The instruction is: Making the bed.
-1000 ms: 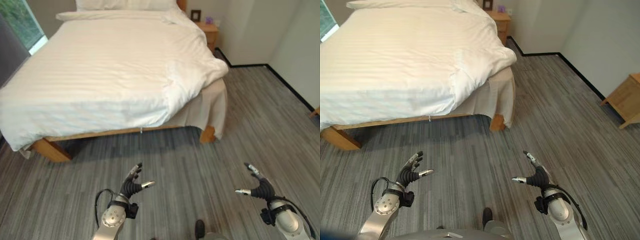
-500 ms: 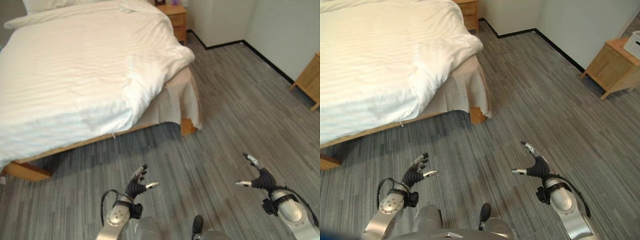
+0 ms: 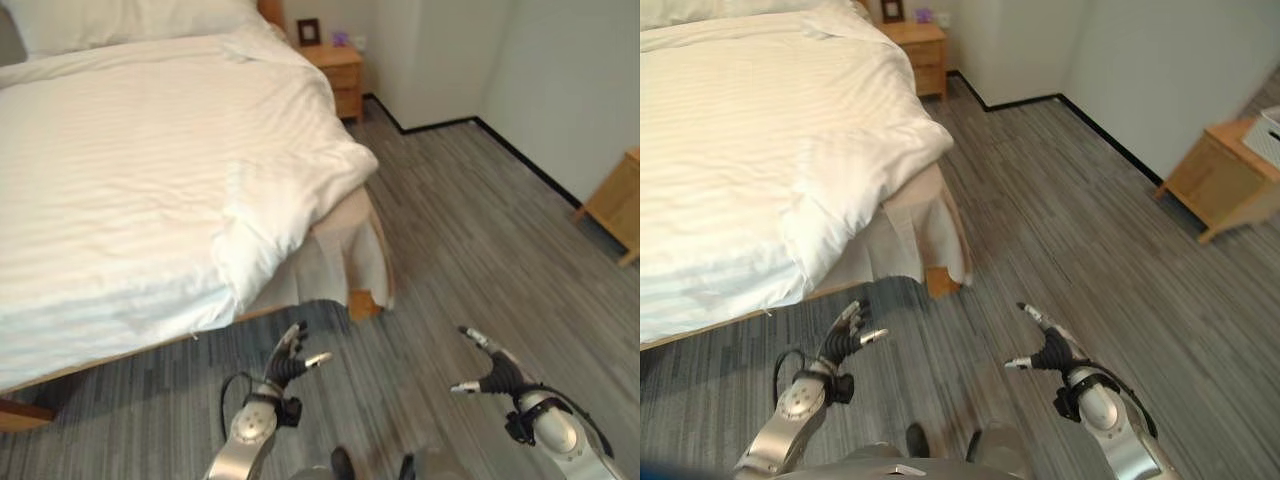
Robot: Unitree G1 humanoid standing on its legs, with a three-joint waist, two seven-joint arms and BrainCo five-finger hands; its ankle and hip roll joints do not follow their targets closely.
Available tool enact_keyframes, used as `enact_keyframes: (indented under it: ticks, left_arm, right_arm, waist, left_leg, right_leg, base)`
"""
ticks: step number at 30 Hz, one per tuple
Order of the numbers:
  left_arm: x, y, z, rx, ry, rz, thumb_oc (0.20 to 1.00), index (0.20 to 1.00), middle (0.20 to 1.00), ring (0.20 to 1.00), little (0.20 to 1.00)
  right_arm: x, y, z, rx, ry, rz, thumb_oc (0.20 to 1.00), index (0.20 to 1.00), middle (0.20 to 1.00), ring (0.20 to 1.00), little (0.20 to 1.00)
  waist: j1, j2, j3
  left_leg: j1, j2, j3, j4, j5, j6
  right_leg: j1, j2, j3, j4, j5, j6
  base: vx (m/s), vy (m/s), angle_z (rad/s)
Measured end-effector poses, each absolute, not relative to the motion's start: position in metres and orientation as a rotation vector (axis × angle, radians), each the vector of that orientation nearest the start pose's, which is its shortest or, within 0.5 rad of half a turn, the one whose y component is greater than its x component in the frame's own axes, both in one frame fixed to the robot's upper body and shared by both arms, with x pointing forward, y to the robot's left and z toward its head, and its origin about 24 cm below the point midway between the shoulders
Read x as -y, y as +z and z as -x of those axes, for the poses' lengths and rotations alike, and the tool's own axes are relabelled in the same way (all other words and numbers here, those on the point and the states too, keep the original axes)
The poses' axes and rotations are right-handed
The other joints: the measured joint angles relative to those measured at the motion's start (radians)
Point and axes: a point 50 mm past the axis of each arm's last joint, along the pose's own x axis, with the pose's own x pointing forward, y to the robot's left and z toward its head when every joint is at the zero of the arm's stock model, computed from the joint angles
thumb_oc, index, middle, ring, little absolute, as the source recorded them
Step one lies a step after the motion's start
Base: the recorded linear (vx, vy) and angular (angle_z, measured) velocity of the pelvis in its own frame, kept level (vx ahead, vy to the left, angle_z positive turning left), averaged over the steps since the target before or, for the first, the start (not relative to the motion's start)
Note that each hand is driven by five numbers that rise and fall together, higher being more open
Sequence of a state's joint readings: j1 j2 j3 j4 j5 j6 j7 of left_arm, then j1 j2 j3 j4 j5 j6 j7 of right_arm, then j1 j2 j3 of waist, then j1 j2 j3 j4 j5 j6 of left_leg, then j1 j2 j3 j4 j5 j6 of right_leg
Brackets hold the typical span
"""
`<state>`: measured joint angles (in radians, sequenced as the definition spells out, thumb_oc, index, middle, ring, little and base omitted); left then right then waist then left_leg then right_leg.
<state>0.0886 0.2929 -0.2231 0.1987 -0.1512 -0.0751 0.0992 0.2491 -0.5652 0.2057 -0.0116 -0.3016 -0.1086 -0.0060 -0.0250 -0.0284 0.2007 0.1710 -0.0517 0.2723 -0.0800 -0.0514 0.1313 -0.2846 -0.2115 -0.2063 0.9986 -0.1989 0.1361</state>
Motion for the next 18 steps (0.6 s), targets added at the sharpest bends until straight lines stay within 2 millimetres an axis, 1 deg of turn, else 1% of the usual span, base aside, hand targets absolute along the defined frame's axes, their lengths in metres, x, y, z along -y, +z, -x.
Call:
enact_keyframes:
  ticks: [1, 2, 3, 4, 5, 6, 7, 8, 9, 10, 11, 12, 13, 14, 15, 16, 17, 18]
  left_arm:
    - [-0.180, -0.012, -0.227, -0.213, -0.026, -0.163, 1.000, 1.000, 1.000, 1.000, 1.000]
    - [-0.182, -0.008, -0.231, -0.196, -0.004, -0.164, 1.000, 1.000, 1.000, 1.000, 1.000]
    - [-0.186, -0.006, -0.233, -0.187, 0.020, -0.170, 1.000, 1.000, 1.000, 1.000, 1.000]
    - [-0.191, -0.003, -0.234, -0.178, 0.032, -0.185, 1.000, 1.000, 1.000, 1.000, 1.000]
    - [-0.205, -0.004, -0.225, -0.186, 0.096, -0.193, 1.000, 1.000, 1.000, 1.000, 1.000]
    - [-0.214, -0.005, -0.219, -0.195, 0.140, -0.199, 1.000, 1.000, 1.000, 1.000, 1.000]
    - [-0.225, -0.007, -0.215, -0.206, 0.182, -0.213, 1.000, 1.000, 1.000, 1.000, 1.000]
    - [-0.225, -0.011, -0.216, -0.228, 0.200, -0.202, 1.000, 1.000, 1.000, 1.000, 1.000]
    - [-0.222, -0.016, -0.211, -0.250, 0.196, -0.198, 1.000, 1.000, 1.000, 1.000, 1.000]
    - [-0.214, -0.022, -0.211, -0.266, 0.175, -0.179, 1.000, 1.000, 1.000, 1.000, 1.000]
    - [-0.210, -0.023, -0.213, -0.271, 0.156, -0.181, 1.000, 1.000, 1.000, 1.000, 1.000]
    - [-0.206, -0.021, -0.212, -0.257, 0.146, -0.172, 1.000, 1.000, 1.000, 1.000, 1.000]
    - [-0.206, -0.017, -0.209, -0.241, 0.145, -0.170, 1.000, 1.000, 1.000, 1.000, 1.000]
    - [-0.207, -0.012, -0.206, -0.223, 0.147, -0.173, 1.000, 1.000, 1.000, 1.000, 1.000]
    - [-0.214, -0.004, -0.206, -0.191, 0.168, -0.182, 1.000, 1.000, 1.000, 1.000, 1.000]
    - [-0.217, -0.001, -0.207, -0.175, 0.187, -0.181, 1.000, 1.000, 1.000, 1.000, 1.000]
    - [-0.223, 0.004, -0.206, -0.157, 0.232, -0.177, 1.000, 1.000, 1.000, 1.000, 1.000]
    - [-0.231, 0.010, -0.209, -0.128, 0.287, -0.180, 1.000, 1.000, 1.000, 1.000, 1.000]
  right_arm:
    - [0.213, 0.010, -0.197, -0.138, 0.274, 0.827, 1.000, 1.000, 1.000, 1.000, 1.000]
    - [0.212, 0.013, -0.198, -0.127, 0.265, 0.833, 1.000, 1.000, 1.000, 1.000, 1.000]
    - [0.212, 0.014, -0.200, -0.120, 0.258, 0.832, 1.000, 1.000, 1.000, 1.000, 1.000]
    - [0.212, 0.014, -0.200, -0.121, 0.255, 0.831, 1.000, 1.000, 1.000, 1.000, 1.000]
    - [0.206, 0.016, -0.205, -0.096, 0.260, 0.842, 1.000, 1.000, 1.000, 1.000, 1.000]
    - [0.203, 0.020, -0.210, -0.068, 0.252, 0.845, 1.000, 1.000, 1.000, 1.000, 1.000]
    - [0.200, 0.022, -0.214, -0.048, 0.242, 0.839, 1.000, 1.000, 1.000, 1.000, 1.000]
    - [0.202, 0.023, -0.216, -0.045, 0.221, 0.842, 1.000, 1.000, 1.000, 1.000, 1.000]
    - [0.202, 0.025, -0.220, -0.038, 0.216, 0.844, 1.000, 1.000, 1.000, 1.000, 1.000]
    - [0.201, 0.017, -0.220, -0.063, 0.205, 0.835, 1.000, 1.000, 1.000, 1.000, 1.000]
    - [0.203, 0.010, -0.213, -0.098, 0.202, 0.832, 1.000, 1.000, 1.000, 1.000, 1.000]
    - [0.204, 0.003, -0.207, -0.131, 0.224, 0.848, 1.000, 1.000, 1.000, 1.000, 1.000]
    - [0.203, 0.002, -0.207, -0.133, 0.230, 0.857, 1.000, 1.000, 1.000, 1.000, 1.000]
    - [0.203, 0.003, -0.208, -0.127, 0.226, 0.863, 1.000, 1.000, 1.000, 1.000, 1.000]
    - [0.201, 0.001, -0.207, -0.133, 0.215, 0.844, 1.000, 1.000, 1.000, 1.000, 1.000]
    - [0.200, -0.001, -0.205, -0.145, 0.220, 0.835, 1.000, 1.000, 1.000, 1.000, 1.000]
    - [0.197, -0.004, -0.204, -0.151, 0.233, 0.825, 1.000, 1.000, 1.000, 1.000, 1.000]
    - [0.193, -0.008, -0.203, -0.163, 0.254, 0.819, 1.000, 1.000, 1.000, 1.000, 1.000]
  waist:
    - [0.000, 0.009, 0.003]
    - [-0.006, 0.022, 0.005]
    - [-0.006, 0.019, 0.004]
    - [0.005, 0.007, 0.002]
    - [0.011, 0.002, -0.020]
    - [0.012, -0.015, -0.031]
    - [0.019, -0.036, -0.040]
    - [0.014, -0.027, -0.041]
    - [0.037, -0.021, -0.043]
    - [0.015, -0.017, -0.042]
    - [-0.008, -0.032, -0.042]
    - [-0.001, -0.038, -0.046]
    - [0.011, -0.035, -0.045]
    - [0.012, -0.024, -0.044]
    - [0.003, -0.014, -0.039]
    - [0.005, -0.015, -0.038]
    - [0.007, -0.013, -0.035]
    - [0.008, -0.020, -0.029]
  left_leg:
    - [0.017, 0.018, -0.053, 0.001, -0.006, -0.016]
    - [0.024, 0.036, -0.083, 0.001, -0.010, -0.027]
    - [0.033, 0.041, -0.076, 0.010, -0.011, -0.034]
    - [0.056, 0.045, -0.056, 0.017, -0.019, -0.046]
    - [0.075, 0.080, -0.092, 0.024, -0.054, -0.102]
    - [0.079, 0.094, -0.097, 0.028, -0.069, -0.122]
    - [0.081, 0.097, -0.121, 0.023, -0.076, -0.132]
    - [0.081, 0.124, -0.124, 0.032, -0.091, -0.151]
    - [0.065, 0.140, -0.090, 0.045, -0.090, -0.151]
    - [-0.005, 0.183, -0.155, 0.126, -0.058, -0.146]
    - [-0.011, 0.179, -0.207, 0.135, -0.039, -0.151]
    - [0.009, 0.179, -0.203, 0.108, -0.031, -0.159]
    - [0.018, 0.172, -0.198, 0.094, -0.030, -0.162]
    - [0.021, 0.158, -0.197, 0.087, -0.024, -0.165]
    - [0.027, 0.160, -0.155, 0.066, -0.003, -0.166]
    - [0.033, 0.163, -0.155, 0.065, 0.010, -0.182]
    - [0.047, 0.169, -0.152, 0.067, 0.025, -0.202]
    - [0.057, 0.168, -0.148, 0.094, 0.025, -0.208]
  right_leg:
    - [-0.030, -0.017, -0.014, -0.143, 0.004, -0.028]
    - [-0.024, -0.009, -0.004, -0.295, 0.006, -0.031]
    - [-0.010, -0.017, -0.003, -0.430, 0.050, -0.040]
    - [0.000, -0.025, -0.013, -0.519, 0.164, -0.058]
    - [0.021, 0.028, 0.049, -0.682, 0.194, -0.046]
    - [0.052, 0.059, 0.106, -0.836, 0.216, -0.031]
    - [0.064, 0.069, 0.146, -0.884, 0.288, -0.017]
    - [0.084, 0.110, 0.157, -0.898, 0.310, -0.017]
    - [0.101, 0.127, 0.152, -0.909, 0.306, -0.031]
    - [0.113, 0.200, 0.270, -0.830, 0.188, -0.015]
    - [0.134, 0.228, 0.315, -0.821, 0.166, -0.054]
    - [0.145, 0.227, 0.284, -0.812, 0.170, -0.079]
    - [0.149, 0.237, 0.279, -0.812, 0.170, -0.083]
    - [0.150, 0.253, 0.277, -0.818, 0.173, -0.089]
    - [0.162, 0.261, 0.249, -0.822, 0.163, -0.105]
    - [0.170, 0.266, 0.243, -0.827, 0.160, -0.108]
    - [0.186, 0.271, 0.242, -0.838, 0.152, -0.104]
    - [0.220, 0.268, 0.250, -0.860, 0.131, -0.109]
  base:
    - [0.19, -0.151, 0.89]
    - [0.12, -0.169, 1.06]
    - [0.29, -0.258, 0.92]
    - [0.44, -0.360, 0.88]
    - [0.39, -0.311, 0.69]
    - [0.20, -0.146, 0.82]
    - [0.28, -0.219, 0.87]
    - [0.31, -0.254, 0.75]
    - [0.40, -0.342, 1.28]
    - [0.27, -0.248, 1.76]
    - [0.17, -0.169, 2.08]
    - [0.16, -0.166, 1.37]
    - [0.13, -0.158, 0.75]
    - [0.29, -0.333, 0.89]
    - [0.26, -0.335, 0.84]
    - [0.20, -0.264, 0.62]
    - [0.08, -0.190, 0.01]
    - [0.07, -0.237, -0.15]
